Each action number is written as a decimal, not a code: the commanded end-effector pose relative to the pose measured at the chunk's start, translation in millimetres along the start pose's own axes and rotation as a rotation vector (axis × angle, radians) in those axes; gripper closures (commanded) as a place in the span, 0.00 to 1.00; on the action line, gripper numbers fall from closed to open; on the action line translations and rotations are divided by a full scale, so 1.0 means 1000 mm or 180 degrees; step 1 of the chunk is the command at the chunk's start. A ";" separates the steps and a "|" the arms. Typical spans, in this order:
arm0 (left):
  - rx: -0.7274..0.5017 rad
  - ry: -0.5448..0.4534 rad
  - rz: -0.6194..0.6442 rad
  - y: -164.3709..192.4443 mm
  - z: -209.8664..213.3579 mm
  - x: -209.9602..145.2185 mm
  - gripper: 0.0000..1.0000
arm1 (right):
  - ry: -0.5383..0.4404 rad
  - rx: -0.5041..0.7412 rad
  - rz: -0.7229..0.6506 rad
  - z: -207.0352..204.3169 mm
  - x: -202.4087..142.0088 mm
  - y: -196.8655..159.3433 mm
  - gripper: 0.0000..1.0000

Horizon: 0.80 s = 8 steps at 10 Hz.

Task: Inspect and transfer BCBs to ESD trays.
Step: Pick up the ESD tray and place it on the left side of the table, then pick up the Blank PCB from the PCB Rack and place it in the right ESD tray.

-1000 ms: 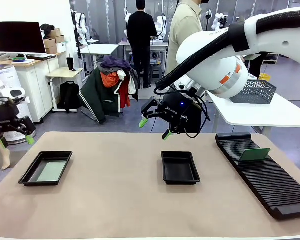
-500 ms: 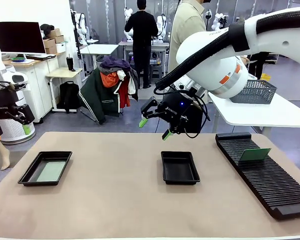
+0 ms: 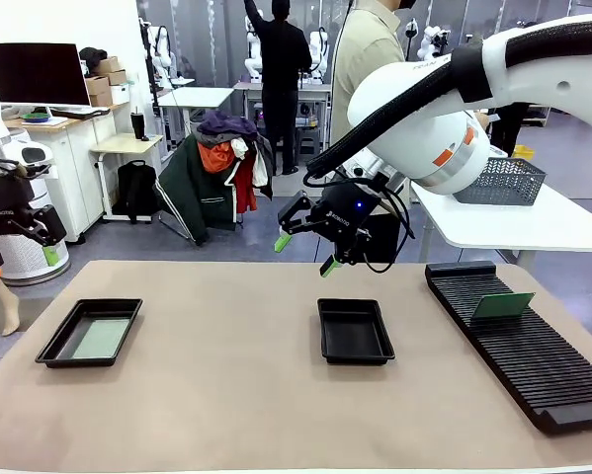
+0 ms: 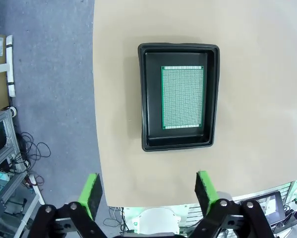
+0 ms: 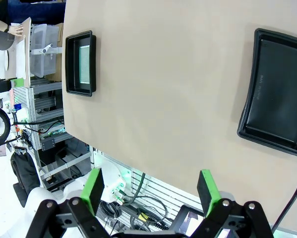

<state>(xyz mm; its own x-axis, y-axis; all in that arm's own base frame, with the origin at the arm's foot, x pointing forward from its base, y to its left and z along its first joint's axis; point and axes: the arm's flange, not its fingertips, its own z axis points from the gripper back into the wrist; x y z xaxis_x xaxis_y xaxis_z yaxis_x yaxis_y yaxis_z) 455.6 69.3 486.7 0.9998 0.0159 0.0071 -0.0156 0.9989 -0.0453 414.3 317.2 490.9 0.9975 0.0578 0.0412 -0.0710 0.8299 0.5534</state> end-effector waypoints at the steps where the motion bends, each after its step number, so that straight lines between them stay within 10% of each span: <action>1: -0.0020 -0.0026 0.0003 0.000 -0.003 0.000 0.00 | -0.0017 -0.0091 -0.0051 0.000 0.002 0.002 0.00; 8: -0.0020 -0.0026 0.0003 0.000 -0.003 0.000 0.00 | -0.0017 -0.0091 -0.0051 0.000 0.002 0.002 0.00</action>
<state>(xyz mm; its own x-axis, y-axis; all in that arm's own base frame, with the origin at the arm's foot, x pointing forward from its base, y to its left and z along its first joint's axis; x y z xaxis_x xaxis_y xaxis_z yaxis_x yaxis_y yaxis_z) 455.6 69.3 486.7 0.9998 0.0159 0.0071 -0.0155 0.9989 -0.0453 414.3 317.2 490.9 0.9975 0.0578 0.0412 -0.0710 0.8299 0.5534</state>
